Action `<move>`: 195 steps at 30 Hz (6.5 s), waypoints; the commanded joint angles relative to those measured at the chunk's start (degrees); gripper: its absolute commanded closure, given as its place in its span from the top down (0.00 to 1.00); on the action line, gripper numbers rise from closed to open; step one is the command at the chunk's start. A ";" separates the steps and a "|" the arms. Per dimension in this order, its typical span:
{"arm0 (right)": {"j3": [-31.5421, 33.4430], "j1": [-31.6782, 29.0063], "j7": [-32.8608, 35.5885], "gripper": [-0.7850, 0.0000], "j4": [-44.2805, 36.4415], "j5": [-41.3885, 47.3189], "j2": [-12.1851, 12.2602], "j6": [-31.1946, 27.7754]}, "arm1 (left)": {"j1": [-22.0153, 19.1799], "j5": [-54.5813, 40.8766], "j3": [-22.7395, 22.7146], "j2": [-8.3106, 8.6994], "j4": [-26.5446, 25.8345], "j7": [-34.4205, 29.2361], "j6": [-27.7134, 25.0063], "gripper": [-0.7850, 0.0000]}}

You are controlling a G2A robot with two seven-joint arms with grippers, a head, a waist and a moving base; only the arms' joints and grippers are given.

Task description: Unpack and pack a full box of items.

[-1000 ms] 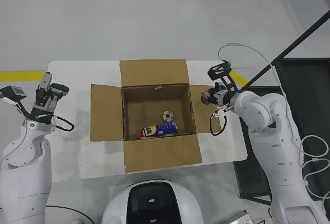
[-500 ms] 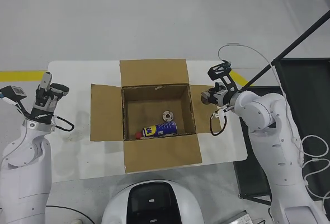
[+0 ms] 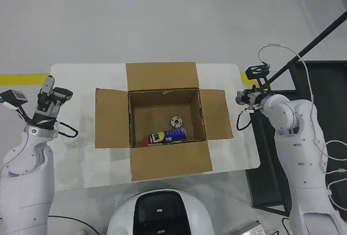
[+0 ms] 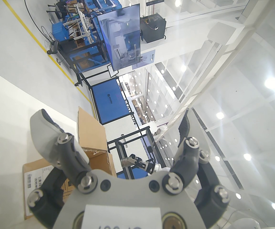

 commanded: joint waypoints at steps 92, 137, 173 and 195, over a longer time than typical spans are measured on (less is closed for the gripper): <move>-15.77 1.44 -3.35 1.00 -12.55 10.09 -1.34 -4.63 | 0.00 0.00 0.00 0.00 0.00 0.00 0.00 1.00; -36.39 12.61 -0.69 1.00 -2.56 4.41 -4.55 -7.07 | 0.00 0.00 0.00 0.00 0.00 0.00 0.00 1.00; -37.53 12.88 -0.25 1.00 -0.56 6.10 -4.97 -6.40 | 0.00 0.00 0.00 0.00 0.00 0.00 0.00 1.00; -45.33 23.08 3.06 1.00 22.66 16.75 -9.92 6.48 | 0.00 0.00 0.00 0.00 0.00 0.00 0.00 1.00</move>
